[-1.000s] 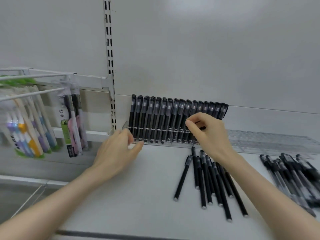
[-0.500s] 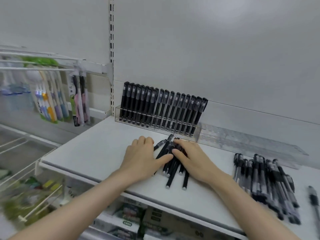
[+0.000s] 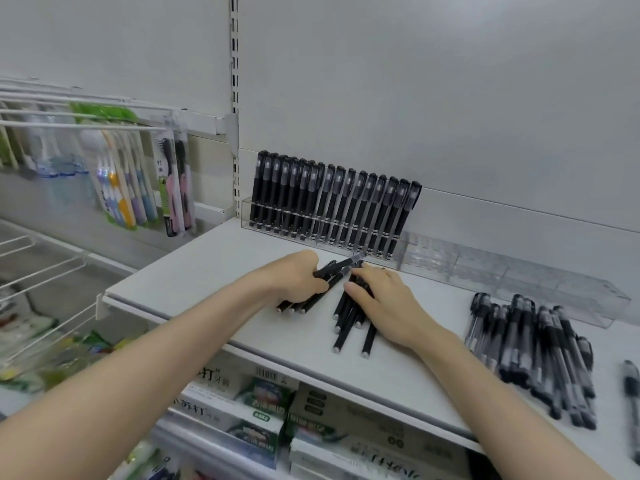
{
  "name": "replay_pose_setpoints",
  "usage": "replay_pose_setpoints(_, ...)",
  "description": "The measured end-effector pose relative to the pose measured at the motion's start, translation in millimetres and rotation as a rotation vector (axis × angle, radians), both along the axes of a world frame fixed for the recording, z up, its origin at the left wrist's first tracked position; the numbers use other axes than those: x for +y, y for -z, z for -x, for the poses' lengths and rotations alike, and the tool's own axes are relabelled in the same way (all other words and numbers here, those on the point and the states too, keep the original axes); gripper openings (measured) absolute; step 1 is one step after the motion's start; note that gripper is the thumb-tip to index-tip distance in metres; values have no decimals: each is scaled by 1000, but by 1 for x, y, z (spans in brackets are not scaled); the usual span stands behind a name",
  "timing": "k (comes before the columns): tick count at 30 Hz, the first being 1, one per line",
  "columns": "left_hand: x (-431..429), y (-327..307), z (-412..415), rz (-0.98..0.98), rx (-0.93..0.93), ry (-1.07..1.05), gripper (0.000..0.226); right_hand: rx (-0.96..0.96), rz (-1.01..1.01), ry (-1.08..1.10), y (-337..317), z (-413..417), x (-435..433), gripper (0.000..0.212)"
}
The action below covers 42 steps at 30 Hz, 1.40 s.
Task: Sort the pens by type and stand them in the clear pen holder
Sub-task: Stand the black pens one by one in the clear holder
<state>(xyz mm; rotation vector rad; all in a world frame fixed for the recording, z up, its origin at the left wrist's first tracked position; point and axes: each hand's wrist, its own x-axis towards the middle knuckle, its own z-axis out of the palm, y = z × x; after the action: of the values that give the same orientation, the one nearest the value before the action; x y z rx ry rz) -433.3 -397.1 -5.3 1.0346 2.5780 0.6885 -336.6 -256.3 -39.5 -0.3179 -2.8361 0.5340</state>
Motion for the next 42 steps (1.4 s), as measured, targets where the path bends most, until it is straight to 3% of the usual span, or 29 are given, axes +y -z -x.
replay_pose_setpoints(5,-15,5,-4,-46,-40,-11,29,147,47,13,-5,-3,-1,29)
replay_pose_setpoints(9,-31,4,-11,-326,-207,32,23,278,415,-42,-24,-3,-14,28)
replay_pose_setpoints(14,-38,-2,-7,-518,-212,173,21,499,763,-17,-52,15,-33,18)
replay_pose_setpoints(19,-35,-3,26,-579,-102,231,19,551,907,22,-69,45,-36,14)
replay_pose_setpoints(23,-42,-7,69,-472,-45,272,20,695,997,97,-79,70,-28,13)
replay_pose_setpoints(25,-42,-8,92,-484,-50,230,23,742,989,106,-85,81,-27,12)
replay_pose_setpoints(28,-32,-12,115,-594,-205,206,26,780,895,111,-86,97,-32,12)
replay_pose_setpoints(35,-10,-15,127,-693,-478,300,20,954,904,116,-84,114,-45,55)
replay_pose_setpoints(38,-7,-8,129,-728,-509,314,18,933,847,117,-82,116,-42,52)
replay_pose_setpoints(42,-4,3,128,-800,-419,260,20,904,674,197,-82,118,-35,39)
